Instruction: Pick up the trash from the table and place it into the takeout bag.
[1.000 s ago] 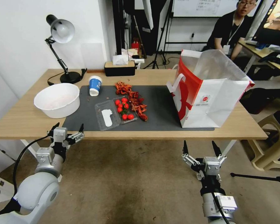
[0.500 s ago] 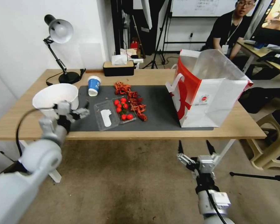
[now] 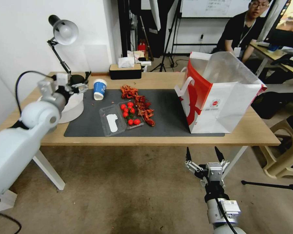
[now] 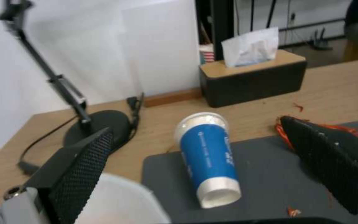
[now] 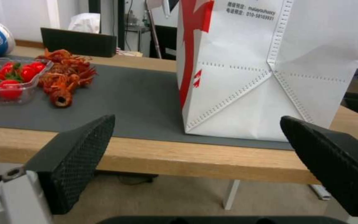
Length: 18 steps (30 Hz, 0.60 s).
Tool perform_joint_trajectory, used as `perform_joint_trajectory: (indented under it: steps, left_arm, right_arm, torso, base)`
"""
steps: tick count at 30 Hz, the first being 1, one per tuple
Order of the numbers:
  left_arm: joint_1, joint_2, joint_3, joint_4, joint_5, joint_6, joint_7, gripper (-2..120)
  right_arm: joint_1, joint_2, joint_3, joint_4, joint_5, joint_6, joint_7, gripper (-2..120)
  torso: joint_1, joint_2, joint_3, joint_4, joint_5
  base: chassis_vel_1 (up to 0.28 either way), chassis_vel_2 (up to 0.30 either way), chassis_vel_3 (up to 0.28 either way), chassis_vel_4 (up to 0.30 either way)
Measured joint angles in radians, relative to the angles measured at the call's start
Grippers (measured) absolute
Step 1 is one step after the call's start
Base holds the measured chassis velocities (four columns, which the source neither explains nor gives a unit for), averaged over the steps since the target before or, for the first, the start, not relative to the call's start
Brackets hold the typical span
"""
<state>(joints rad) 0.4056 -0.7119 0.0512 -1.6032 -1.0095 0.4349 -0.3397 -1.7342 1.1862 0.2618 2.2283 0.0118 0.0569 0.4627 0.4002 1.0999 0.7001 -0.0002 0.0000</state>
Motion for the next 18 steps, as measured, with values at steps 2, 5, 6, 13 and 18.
perform_joint_trajectory:
  steps: [2, 5, 6, 13, 18]
  left_arm:
    - [-0.1, -0.025, 0.077, 0.059, -0.019, 0.034, 0.008, 100]
    - [-0.119, -0.032, 0.094, 0.071, -0.022, 0.04, 0.012, 100]
    - [-0.161, -0.047, 0.125, 0.1, -0.029, 0.058, 0.019, 100]
    - [-0.267, -0.098, 0.21, 0.207, -0.043, 0.124, 0.04, 100]
    - [-0.355, -0.155, 0.281, 0.352, -0.031, 0.182, 0.067, 100]
  right_arm:
    - [0.001, -0.003, 0.003, -0.002, 0.001, -0.001, 0.0, 100]
    - [0.002, -0.003, 0.004, -0.002, 0.002, -0.001, 0.0, 100]
    - [0.002, -0.004, 0.006, -0.003, 0.003, -0.001, 0.001, 100]
    - [0.005, -0.005, 0.011, -0.008, 0.008, -0.001, 0.002, 100]
    - [0.01, -0.005, 0.014, -0.013, 0.014, -0.001, 0.004, 100]
  torso:
    - [0.0, 0.0, 0.0, 0.0003, 0.0001]
    - [0.0, 0.0, 0.0, 0.0003, 0.0003]
    - [0.0, 0.0, 0.0, -0.0001, 0.0004]
    - [0.0, 0.0, 0.0, 0.0, 0.0005]
    - [0.0, 0.0, 0.0, 0.0003, -0.0001]
  base:
    - [0.0, 0.0, 0.0, 0.0]
    - [0.0, 0.0, 0.0, 0.0]
    - [0.0, 0.0, 0.0, 0.0]
    - [0.0, 0.0, 0.0, 0.0]
    - [0.0, 0.0, 0.0, 0.0]
